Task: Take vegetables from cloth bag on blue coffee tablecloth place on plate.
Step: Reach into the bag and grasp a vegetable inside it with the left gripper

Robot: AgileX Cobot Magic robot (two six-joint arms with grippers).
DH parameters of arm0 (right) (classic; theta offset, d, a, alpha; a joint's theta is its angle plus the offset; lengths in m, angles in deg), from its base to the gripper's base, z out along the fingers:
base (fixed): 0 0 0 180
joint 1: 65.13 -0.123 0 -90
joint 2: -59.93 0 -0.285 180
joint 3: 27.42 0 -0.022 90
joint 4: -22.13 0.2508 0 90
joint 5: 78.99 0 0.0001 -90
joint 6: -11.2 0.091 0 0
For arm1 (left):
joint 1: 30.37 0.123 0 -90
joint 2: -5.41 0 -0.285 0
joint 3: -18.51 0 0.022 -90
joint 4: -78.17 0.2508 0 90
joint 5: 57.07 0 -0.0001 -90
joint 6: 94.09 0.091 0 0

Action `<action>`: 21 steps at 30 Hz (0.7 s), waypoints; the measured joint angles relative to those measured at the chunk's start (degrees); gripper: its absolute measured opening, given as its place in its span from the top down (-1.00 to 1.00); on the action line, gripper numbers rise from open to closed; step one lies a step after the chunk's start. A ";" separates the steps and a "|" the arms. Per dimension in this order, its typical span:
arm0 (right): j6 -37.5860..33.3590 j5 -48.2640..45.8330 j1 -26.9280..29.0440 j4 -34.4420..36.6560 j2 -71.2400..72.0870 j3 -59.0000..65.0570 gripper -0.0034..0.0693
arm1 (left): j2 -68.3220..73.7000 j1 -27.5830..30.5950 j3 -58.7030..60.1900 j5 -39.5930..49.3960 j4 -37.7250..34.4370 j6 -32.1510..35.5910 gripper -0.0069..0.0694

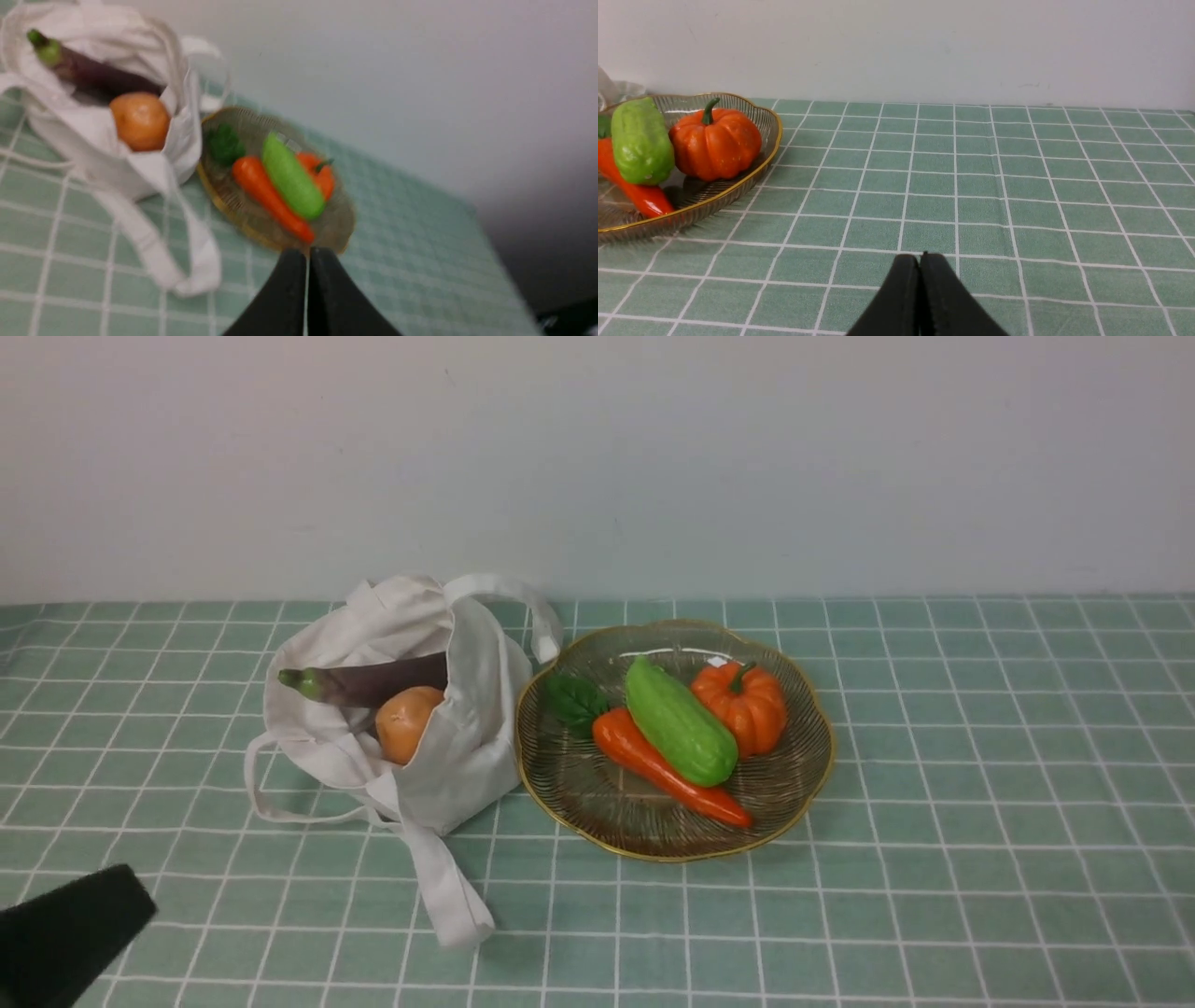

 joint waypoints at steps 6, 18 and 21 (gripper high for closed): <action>0.00 0.00 0.00 0.00 0.00 0.00 0.95 | 26.06 0.00 -15.18 21.67 19.40 5.78 0.84; 0.00 0.00 0.00 0.00 0.00 0.00 0.95 | 50.04 0.00 -32.14 14.44 20.73 7.77 0.66; 0.00 0.00 0.00 0.00 0.00 0.00 0.95 | 56.37 0.00 -36.54 13.29 20.73 7.77 0.48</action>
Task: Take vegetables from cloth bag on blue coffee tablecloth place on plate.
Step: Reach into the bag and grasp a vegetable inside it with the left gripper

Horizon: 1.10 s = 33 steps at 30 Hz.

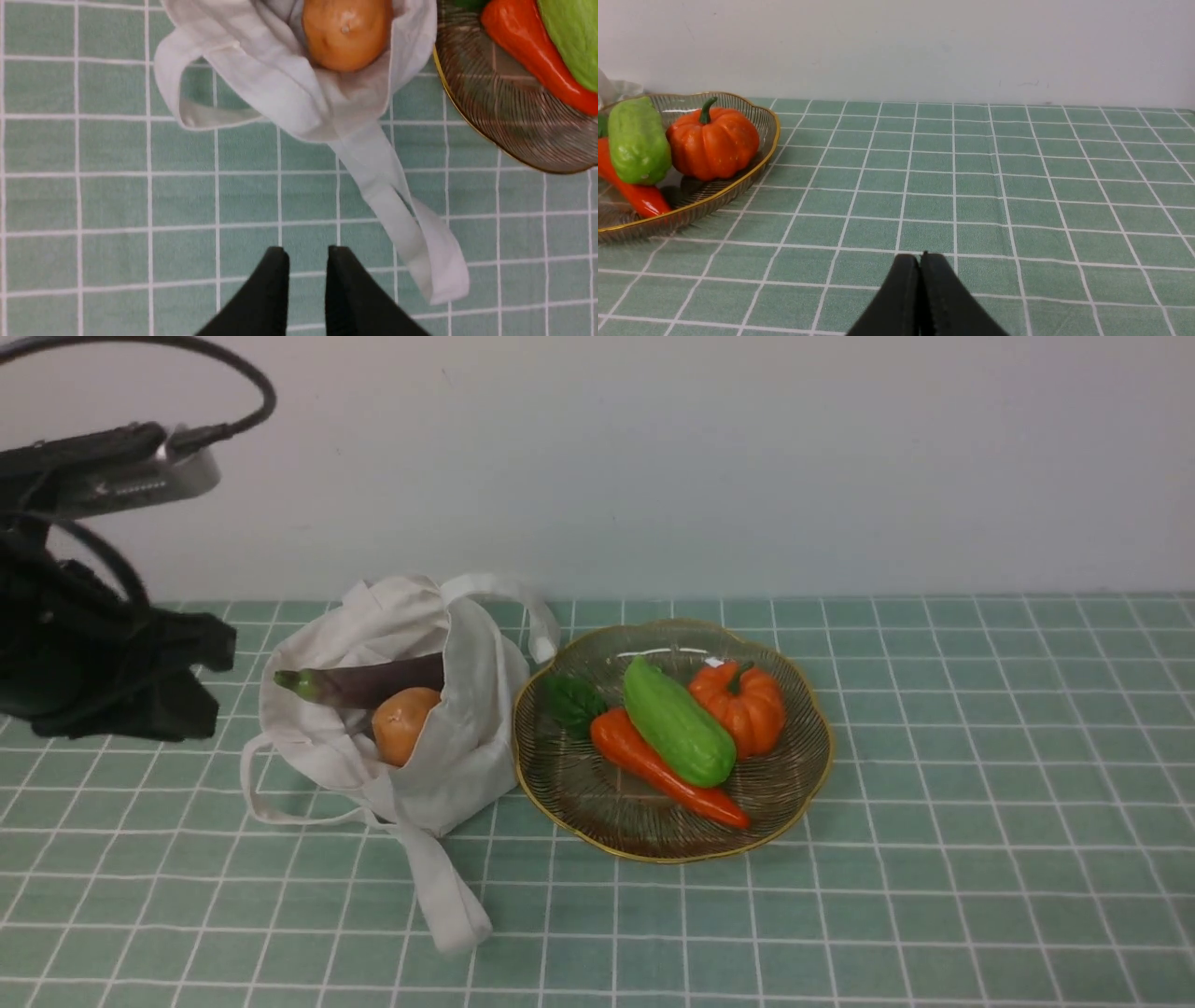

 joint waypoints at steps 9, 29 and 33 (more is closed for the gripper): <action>0.00 0.00 0.00 0.00 0.00 0.00 0.95 | 22.70 0.00 -18.73 -0.54 1.10 10.58 -0.22; 0.00 0.00 0.00 0.00 0.00 0.00 0.95 | 41.75 0.00 -26.58 -5.85 3.87 36.07 -0.33; 0.00 0.00 0.00 0.00 0.00 0.00 0.95 | 42.28 0.00 -26.68 -7.56 3.92 36.07 -0.22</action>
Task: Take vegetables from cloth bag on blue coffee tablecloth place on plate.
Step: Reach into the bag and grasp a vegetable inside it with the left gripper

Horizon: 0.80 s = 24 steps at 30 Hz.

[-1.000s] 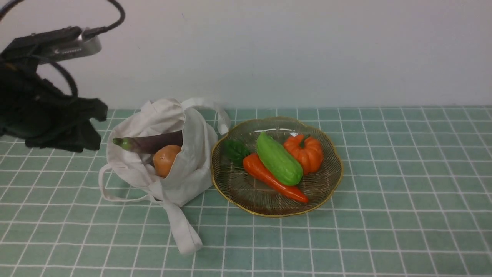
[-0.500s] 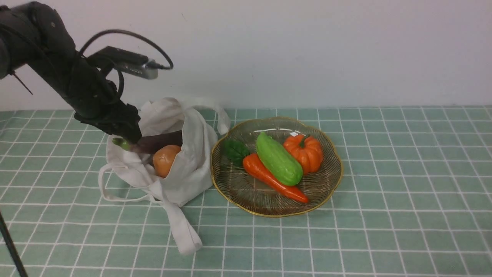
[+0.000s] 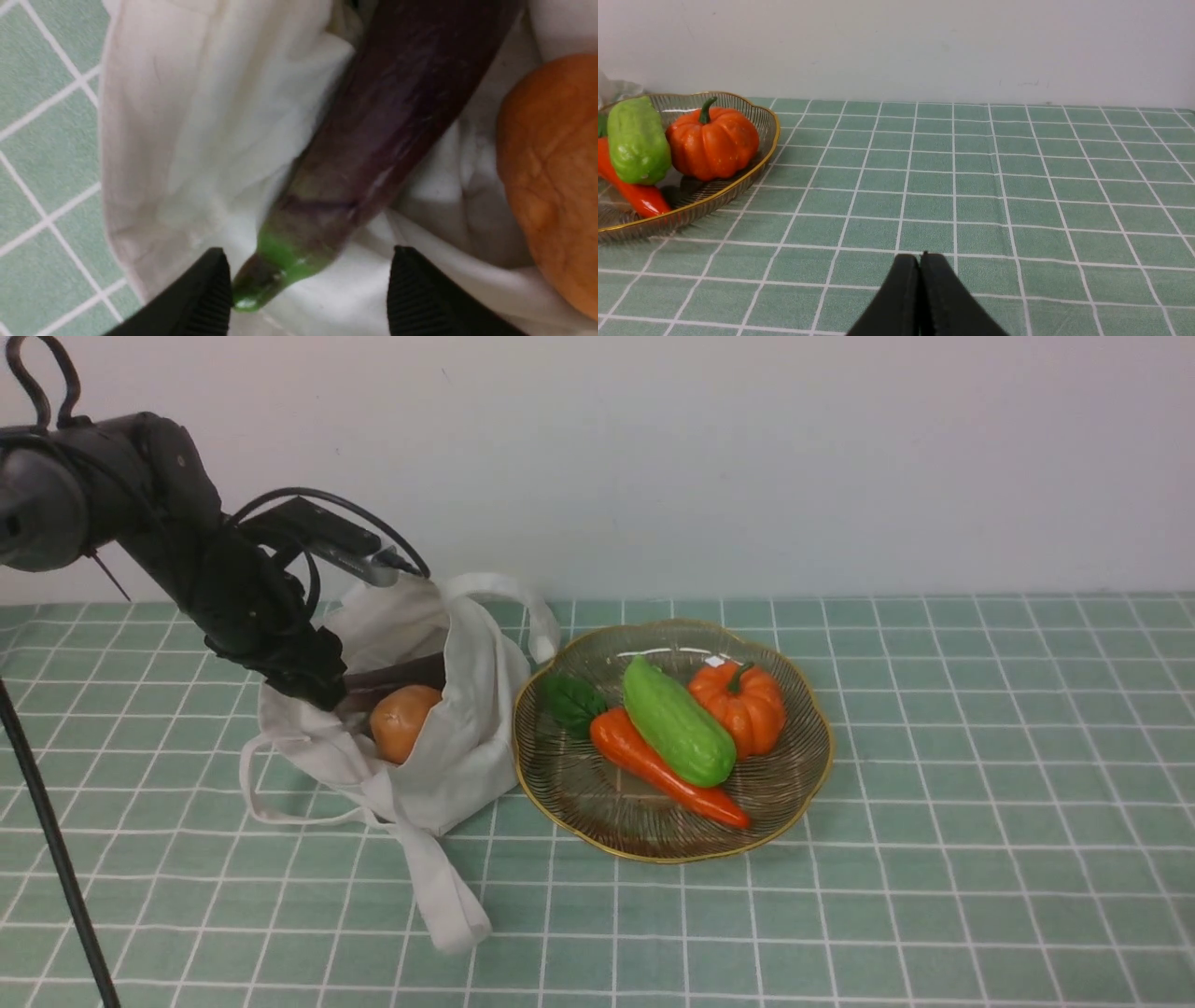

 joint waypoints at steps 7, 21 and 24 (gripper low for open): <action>0.00 0.00 0.00 0.00 0.00 0.00 0.95 | 0.13 0.00 0.00 -1.43 3.23 -0.08 -0.19; 0.00 0.00 0.00 0.00 0.00 0.00 0.95 | 3.09 -0.17 0.00 -0.29 3.98 -0.32 0.20; 0.00 0.00 0.00 0.00 0.00 0.00 0.95 | 1.88 -0.46 0.00 1.45 4.27 -0.45 0.34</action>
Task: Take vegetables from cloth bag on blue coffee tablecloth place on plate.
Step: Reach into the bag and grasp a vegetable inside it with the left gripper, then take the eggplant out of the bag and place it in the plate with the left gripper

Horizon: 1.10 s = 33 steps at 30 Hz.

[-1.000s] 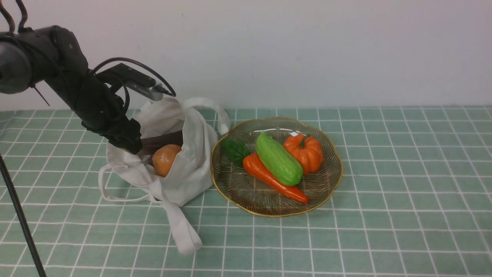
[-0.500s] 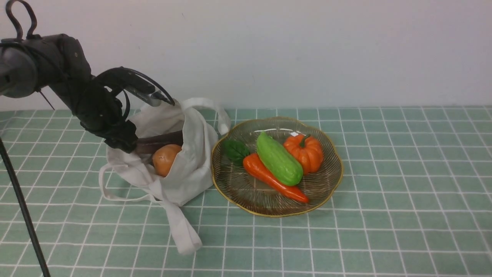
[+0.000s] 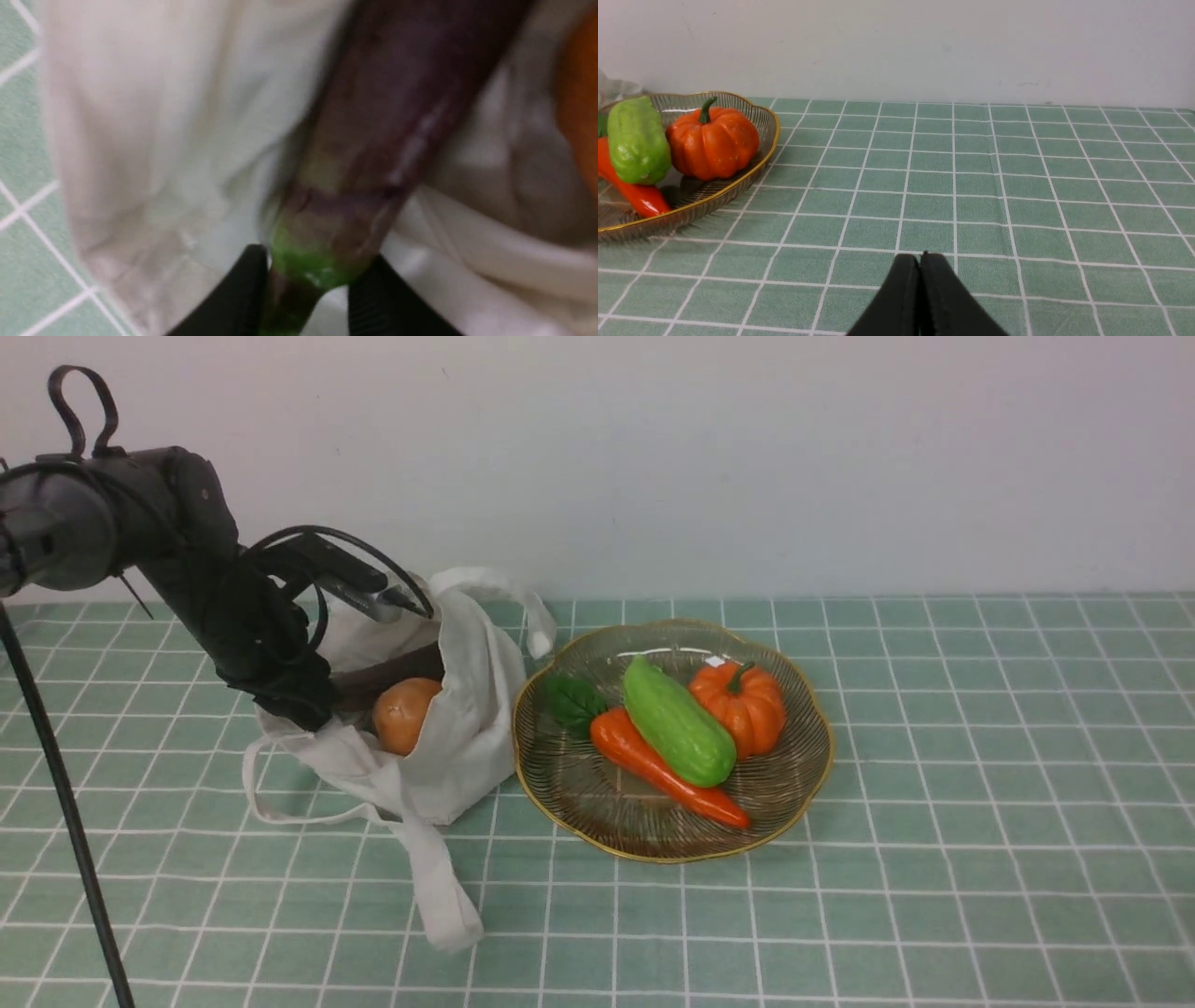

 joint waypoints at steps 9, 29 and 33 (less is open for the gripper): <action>0.00 0.00 0.00 0.00 0.00 0.00 0.95 | -10.94 -0.11 0.00 12.27 9.31 -7.12 0.43; 0.00 0.00 0.00 0.00 0.00 0.00 0.95 | -33.11 -6.13 3.91 17.23 -10.73 -31.72 0.45; 0.00 0.00 0.00 0.00 0.00 0.00 0.95 | -30.88 -13.67 7.09 17.23 -11.63 -34.14 0.45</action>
